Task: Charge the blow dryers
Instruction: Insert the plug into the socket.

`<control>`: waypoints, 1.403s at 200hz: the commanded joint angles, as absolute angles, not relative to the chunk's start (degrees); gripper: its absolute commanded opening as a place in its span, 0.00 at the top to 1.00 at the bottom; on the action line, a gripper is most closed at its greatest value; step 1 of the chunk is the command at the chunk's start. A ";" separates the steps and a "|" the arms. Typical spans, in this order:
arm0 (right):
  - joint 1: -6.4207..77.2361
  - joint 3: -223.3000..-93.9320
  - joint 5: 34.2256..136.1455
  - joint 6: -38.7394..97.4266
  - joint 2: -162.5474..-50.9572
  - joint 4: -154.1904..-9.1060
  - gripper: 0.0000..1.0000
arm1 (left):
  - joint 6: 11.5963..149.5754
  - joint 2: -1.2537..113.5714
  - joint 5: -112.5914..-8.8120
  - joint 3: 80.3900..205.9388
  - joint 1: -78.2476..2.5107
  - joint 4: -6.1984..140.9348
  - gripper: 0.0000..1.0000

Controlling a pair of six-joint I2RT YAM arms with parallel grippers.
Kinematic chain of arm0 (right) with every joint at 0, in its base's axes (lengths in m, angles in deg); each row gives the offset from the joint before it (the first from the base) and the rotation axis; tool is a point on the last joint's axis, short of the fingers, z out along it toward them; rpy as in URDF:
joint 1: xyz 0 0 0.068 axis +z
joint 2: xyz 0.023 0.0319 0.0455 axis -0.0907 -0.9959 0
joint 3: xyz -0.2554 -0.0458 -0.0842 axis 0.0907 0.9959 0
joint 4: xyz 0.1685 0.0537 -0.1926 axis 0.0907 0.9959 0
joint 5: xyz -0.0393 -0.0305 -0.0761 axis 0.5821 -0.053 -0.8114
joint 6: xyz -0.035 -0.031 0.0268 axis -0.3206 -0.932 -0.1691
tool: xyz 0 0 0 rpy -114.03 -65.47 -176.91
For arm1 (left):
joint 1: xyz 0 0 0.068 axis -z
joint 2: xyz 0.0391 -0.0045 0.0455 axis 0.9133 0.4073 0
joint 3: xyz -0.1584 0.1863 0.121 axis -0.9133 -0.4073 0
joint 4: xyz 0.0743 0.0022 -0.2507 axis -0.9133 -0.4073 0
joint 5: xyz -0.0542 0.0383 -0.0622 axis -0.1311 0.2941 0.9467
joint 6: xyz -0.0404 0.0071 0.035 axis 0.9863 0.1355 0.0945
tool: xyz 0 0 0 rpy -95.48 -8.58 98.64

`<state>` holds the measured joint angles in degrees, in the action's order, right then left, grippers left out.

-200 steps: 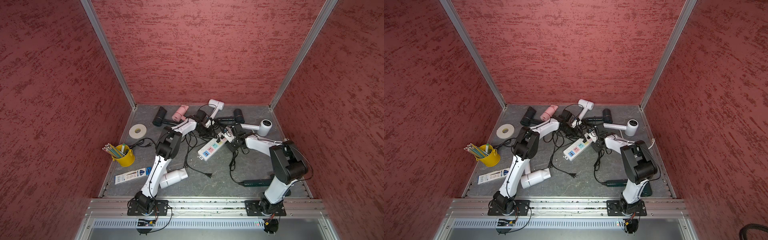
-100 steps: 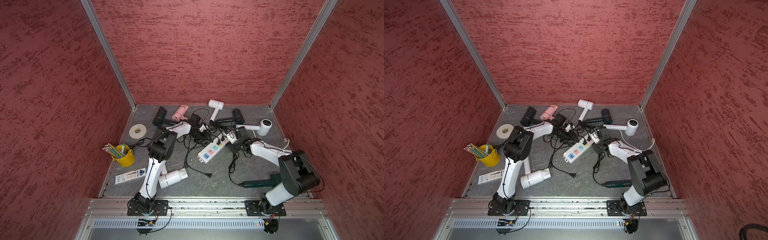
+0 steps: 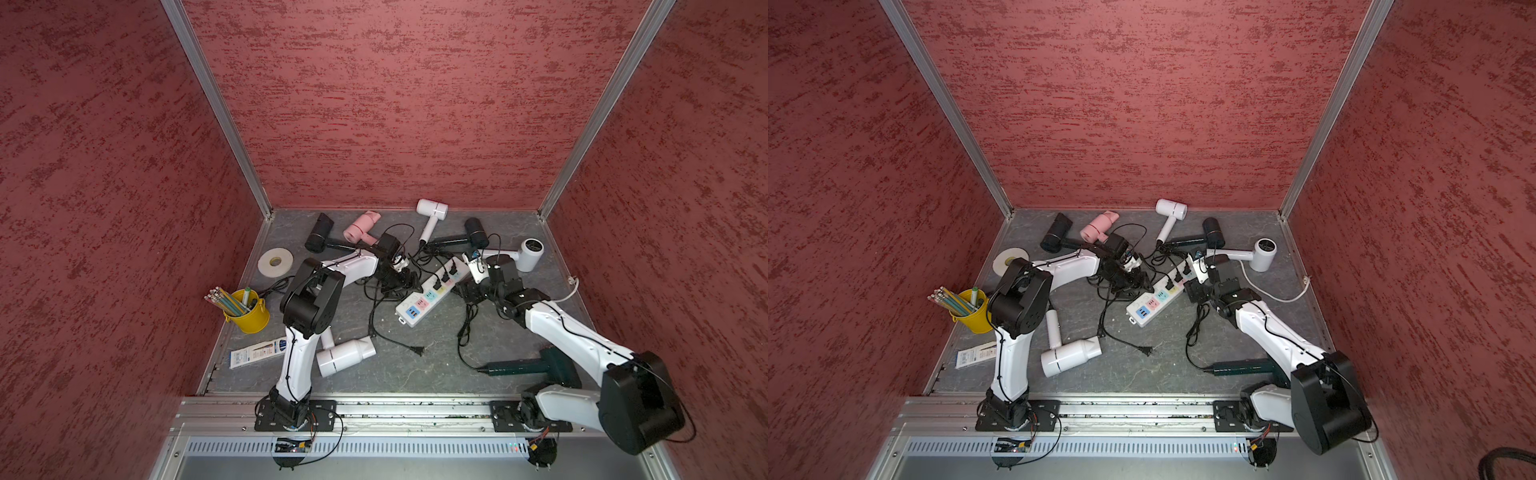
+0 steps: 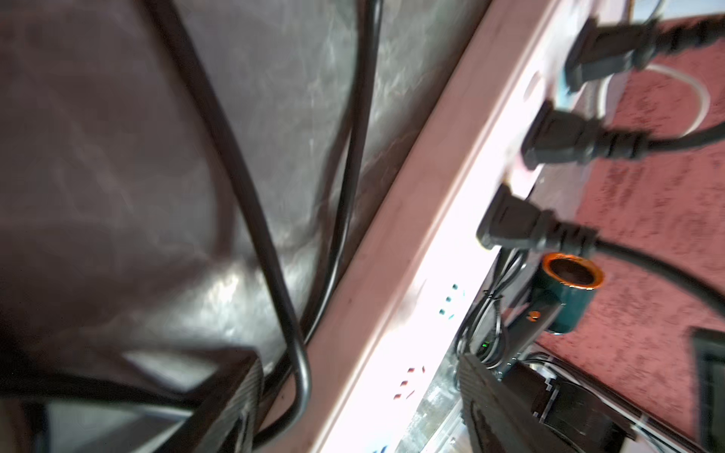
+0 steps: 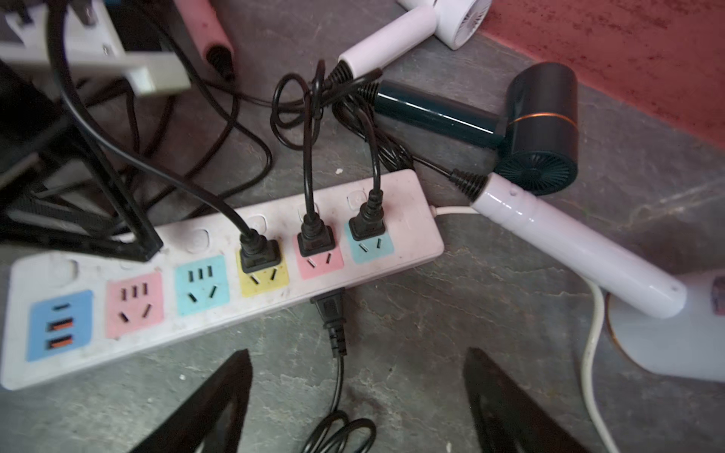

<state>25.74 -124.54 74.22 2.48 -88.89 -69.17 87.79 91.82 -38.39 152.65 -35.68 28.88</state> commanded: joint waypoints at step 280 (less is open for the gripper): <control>25.98 -109.28 93.49 41.01 -68.94 -83.71 0.00 | 99.59 15.36 -72.11 107.31 -32.10 41.21 0.00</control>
<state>25.72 -110.86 86.03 39.90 -68.48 -80.10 96.77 20.61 -67.56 109.68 -31.93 39.96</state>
